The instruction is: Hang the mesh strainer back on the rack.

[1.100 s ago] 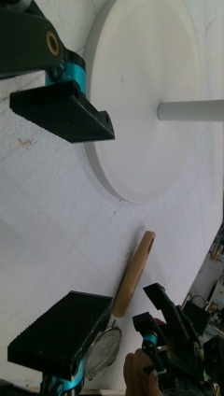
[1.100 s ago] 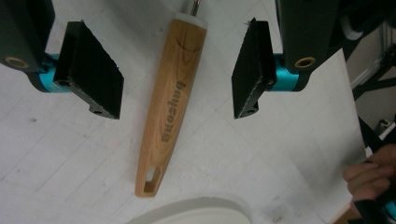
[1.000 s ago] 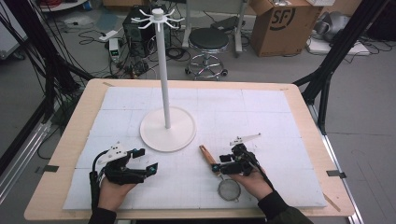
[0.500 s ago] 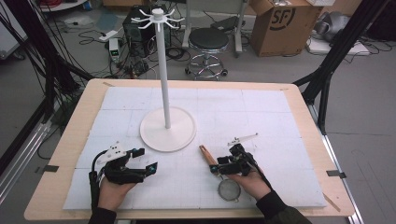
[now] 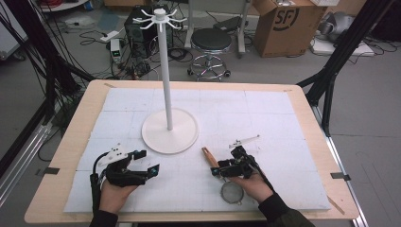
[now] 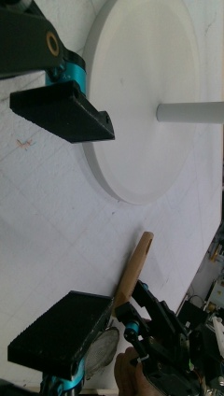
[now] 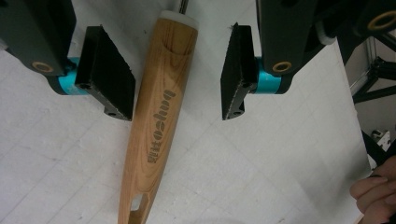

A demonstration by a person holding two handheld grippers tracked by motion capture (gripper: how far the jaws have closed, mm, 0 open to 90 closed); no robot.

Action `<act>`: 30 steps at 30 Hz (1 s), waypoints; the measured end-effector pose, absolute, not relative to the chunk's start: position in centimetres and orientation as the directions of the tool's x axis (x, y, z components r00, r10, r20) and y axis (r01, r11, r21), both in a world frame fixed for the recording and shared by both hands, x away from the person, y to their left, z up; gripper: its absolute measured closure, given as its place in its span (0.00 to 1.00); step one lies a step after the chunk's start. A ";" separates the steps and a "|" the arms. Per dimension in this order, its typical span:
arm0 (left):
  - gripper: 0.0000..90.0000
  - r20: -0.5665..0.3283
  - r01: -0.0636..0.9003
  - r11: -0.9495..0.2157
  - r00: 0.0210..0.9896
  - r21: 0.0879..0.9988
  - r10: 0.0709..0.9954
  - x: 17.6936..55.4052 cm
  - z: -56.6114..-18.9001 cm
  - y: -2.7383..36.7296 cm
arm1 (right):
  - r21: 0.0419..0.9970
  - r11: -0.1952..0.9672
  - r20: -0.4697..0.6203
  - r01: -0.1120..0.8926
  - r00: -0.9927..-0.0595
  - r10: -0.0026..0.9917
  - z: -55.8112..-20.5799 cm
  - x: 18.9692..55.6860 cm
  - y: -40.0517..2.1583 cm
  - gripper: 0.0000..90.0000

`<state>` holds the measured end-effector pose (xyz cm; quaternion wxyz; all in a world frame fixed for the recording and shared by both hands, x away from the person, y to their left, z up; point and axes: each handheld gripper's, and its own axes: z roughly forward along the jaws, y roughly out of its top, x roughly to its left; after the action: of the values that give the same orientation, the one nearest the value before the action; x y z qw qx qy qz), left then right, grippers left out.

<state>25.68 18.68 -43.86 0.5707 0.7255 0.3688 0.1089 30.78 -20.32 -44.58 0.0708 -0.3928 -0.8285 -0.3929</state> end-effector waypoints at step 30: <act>0.19 -0.263 0.411 -0.079 0.707 0.908 0.657 25.7 -43.9 18.6 | 0.590 0.533 0.214 0.607 -0.754 0.622 -44.0 30.0 -18.7 0.69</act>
<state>25.74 18.60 -43.86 0.5707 0.7265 0.3674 0.1076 29.98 -18.66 -44.00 -0.0111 -0.3508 -0.8753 -0.3325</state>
